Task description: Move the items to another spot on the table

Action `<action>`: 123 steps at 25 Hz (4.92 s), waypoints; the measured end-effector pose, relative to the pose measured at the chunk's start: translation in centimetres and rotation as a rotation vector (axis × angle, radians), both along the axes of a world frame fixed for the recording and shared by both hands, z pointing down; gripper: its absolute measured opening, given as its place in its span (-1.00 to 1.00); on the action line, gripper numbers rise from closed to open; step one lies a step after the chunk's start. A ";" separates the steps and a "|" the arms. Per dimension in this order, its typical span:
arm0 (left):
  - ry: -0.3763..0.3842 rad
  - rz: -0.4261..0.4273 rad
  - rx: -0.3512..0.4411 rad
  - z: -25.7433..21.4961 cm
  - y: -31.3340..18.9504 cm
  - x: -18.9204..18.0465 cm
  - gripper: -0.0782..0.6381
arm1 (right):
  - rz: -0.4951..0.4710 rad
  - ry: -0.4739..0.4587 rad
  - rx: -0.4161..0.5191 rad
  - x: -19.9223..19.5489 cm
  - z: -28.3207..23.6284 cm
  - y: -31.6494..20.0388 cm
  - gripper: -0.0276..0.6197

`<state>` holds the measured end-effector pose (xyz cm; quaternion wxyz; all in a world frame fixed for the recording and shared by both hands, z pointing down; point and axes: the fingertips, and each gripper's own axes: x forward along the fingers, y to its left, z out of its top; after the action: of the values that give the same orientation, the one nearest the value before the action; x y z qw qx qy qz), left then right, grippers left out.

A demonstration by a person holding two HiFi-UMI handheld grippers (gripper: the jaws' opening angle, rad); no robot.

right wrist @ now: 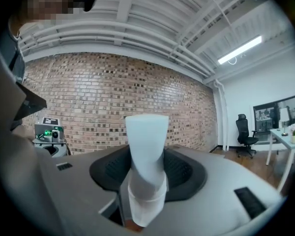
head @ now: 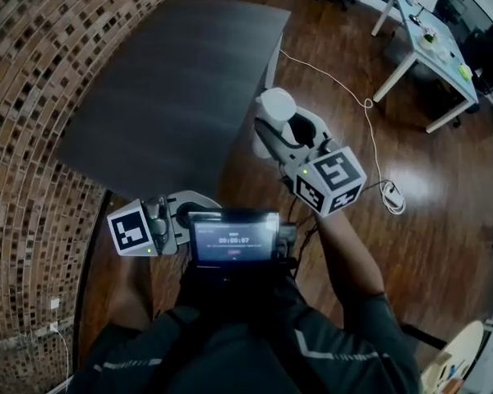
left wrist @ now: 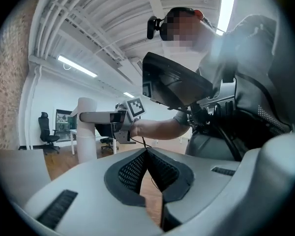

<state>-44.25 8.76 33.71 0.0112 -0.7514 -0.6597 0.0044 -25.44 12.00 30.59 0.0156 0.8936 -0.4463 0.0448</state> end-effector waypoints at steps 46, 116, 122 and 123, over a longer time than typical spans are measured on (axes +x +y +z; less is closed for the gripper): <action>-0.045 0.327 -0.025 0.1 17.5 40.1 -0.77 | 0.174 -0.018 -0.019 39.4 -0.6 19.1 -0.29; 0.360 -1.770 -0.140 -9.5 -12.8 82.2 -0.77 | -0.600 -0.047 -0.037 81.1 -0.4 -6.2 -0.29; 0.318 -1.884 -0.109 -8.5 -14.5 83.3 -0.77 | -0.746 -0.019 -0.043 81.6 1.0 -10.5 -0.29; 0.301 -1.921 -0.111 -8.2 -15.0 83.3 -0.77 | -0.773 -0.019 -0.046 81.6 1.2 -11.4 -0.29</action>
<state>39.08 -6.28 25.50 0.0590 -0.9605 0.2437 0.1205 56.18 0.63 31.77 0.0472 0.6583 -0.7493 0.0539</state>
